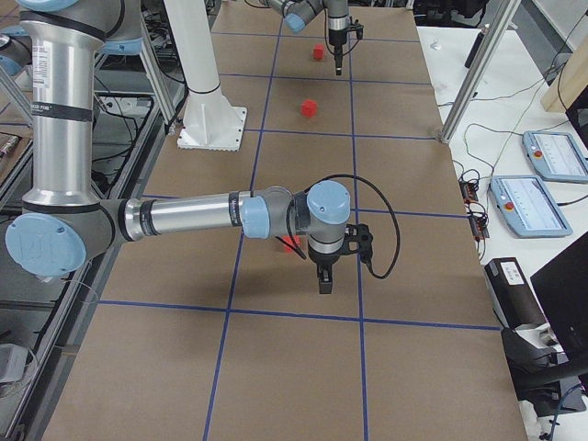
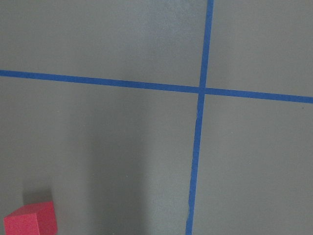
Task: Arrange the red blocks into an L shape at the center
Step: 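Move the left gripper over the red cube in the middle-left cell, then lower the left gripper and close it on the red cube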
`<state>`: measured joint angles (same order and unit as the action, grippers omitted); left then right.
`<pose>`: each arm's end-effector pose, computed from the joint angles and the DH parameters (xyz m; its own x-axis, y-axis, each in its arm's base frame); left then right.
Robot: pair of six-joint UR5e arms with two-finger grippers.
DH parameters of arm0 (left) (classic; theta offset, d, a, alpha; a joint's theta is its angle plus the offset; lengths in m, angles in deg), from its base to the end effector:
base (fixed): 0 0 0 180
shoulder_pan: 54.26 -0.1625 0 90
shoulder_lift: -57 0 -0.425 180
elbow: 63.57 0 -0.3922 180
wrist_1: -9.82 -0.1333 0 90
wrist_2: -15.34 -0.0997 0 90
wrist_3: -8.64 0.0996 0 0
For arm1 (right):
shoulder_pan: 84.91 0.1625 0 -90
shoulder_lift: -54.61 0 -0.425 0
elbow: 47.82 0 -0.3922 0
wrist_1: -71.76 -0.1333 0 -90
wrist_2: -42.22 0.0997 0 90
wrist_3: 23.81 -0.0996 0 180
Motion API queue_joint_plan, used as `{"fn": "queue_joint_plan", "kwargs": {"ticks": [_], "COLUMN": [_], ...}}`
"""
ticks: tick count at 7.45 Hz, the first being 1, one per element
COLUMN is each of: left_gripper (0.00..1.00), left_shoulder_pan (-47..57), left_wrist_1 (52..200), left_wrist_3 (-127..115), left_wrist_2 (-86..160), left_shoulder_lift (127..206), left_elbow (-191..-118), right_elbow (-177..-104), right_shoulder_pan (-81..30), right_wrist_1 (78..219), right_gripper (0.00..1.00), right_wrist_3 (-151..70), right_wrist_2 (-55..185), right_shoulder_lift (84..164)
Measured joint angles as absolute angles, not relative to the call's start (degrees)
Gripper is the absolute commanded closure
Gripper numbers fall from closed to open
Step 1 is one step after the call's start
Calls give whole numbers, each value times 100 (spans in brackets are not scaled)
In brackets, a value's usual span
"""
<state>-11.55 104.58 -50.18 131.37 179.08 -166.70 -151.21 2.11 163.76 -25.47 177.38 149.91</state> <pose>0.4056 -0.4963 0.2255 0.5921 0.0866 -0.8012 0.0655 0.9857 0.1549 0.0389 -0.4583 0.5897 0.7015 -0.0830 0.7079 0.0314 0.9958 0.0856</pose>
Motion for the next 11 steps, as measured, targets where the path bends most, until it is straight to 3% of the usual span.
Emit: {"fn": "queue_joint_plan", "kwargs": {"ticks": [3, 11], "left_gripper": [1, 1], "left_shoulder_pan": [-1799, -2413], "left_wrist_1": [10458, 10975], "left_wrist_3": [-3389, -3191], "left_wrist_2": [12645, 12284], "left_shoulder_lift": [17962, 17984], "left_elbow": [-16792, -15959], "right_elbow": [-15119, -15105], "right_shoulder_pan": [210, 210], "right_wrist_1": [16373, 16369], "right_gripper": [0, 0], "right_wrist_3": [-2544, -2548], "right_wrist_2": [17740, 17749], "right_shoulder_lift": [14996, 14997]}}
